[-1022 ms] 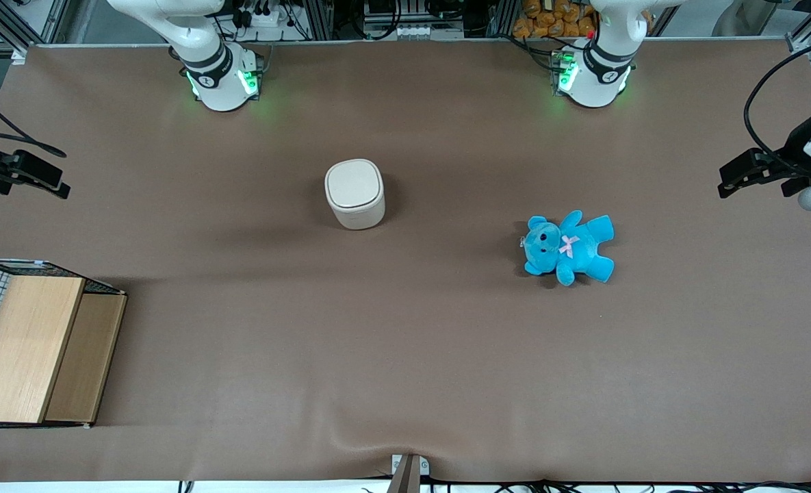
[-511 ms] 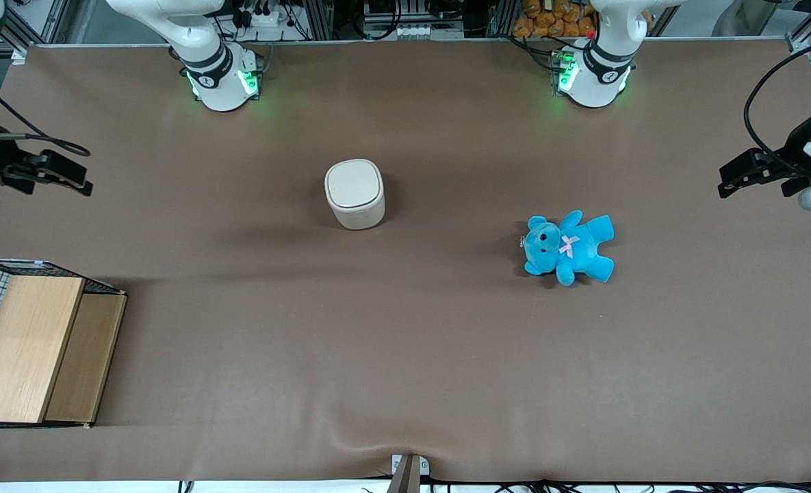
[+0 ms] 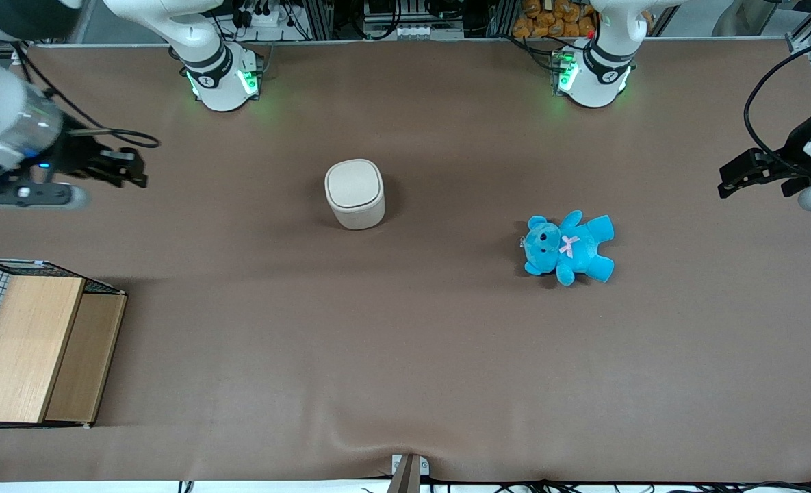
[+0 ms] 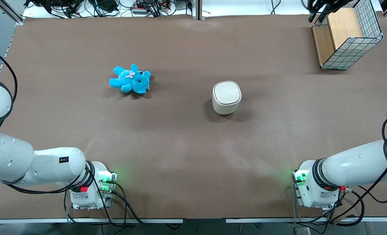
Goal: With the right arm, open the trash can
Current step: 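Move the right gripper over the white trash can's lid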
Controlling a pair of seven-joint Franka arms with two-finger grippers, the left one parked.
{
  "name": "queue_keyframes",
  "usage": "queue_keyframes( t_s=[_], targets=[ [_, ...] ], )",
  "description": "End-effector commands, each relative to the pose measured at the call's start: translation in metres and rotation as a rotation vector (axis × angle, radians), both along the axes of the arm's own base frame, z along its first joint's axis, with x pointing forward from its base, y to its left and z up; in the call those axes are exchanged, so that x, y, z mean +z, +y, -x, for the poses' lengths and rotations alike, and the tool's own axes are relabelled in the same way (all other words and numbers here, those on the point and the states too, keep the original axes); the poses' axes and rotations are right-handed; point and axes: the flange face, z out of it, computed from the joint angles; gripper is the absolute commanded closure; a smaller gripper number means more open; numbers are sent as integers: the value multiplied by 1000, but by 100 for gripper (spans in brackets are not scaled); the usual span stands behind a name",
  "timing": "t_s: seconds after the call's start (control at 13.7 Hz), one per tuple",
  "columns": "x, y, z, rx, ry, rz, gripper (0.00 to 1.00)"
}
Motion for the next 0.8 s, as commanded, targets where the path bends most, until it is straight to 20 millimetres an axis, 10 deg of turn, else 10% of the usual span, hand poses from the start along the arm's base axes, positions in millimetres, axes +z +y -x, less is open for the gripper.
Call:
queue_keyframes(
  t_s=[0.0,0.15,0.73],
  targets=[
    [-12,37,13,3,33,-6,87],
    [-28,58,20,39,47,-8,100],
    [-97,126,77,100,14,-44,100]
  ],
)
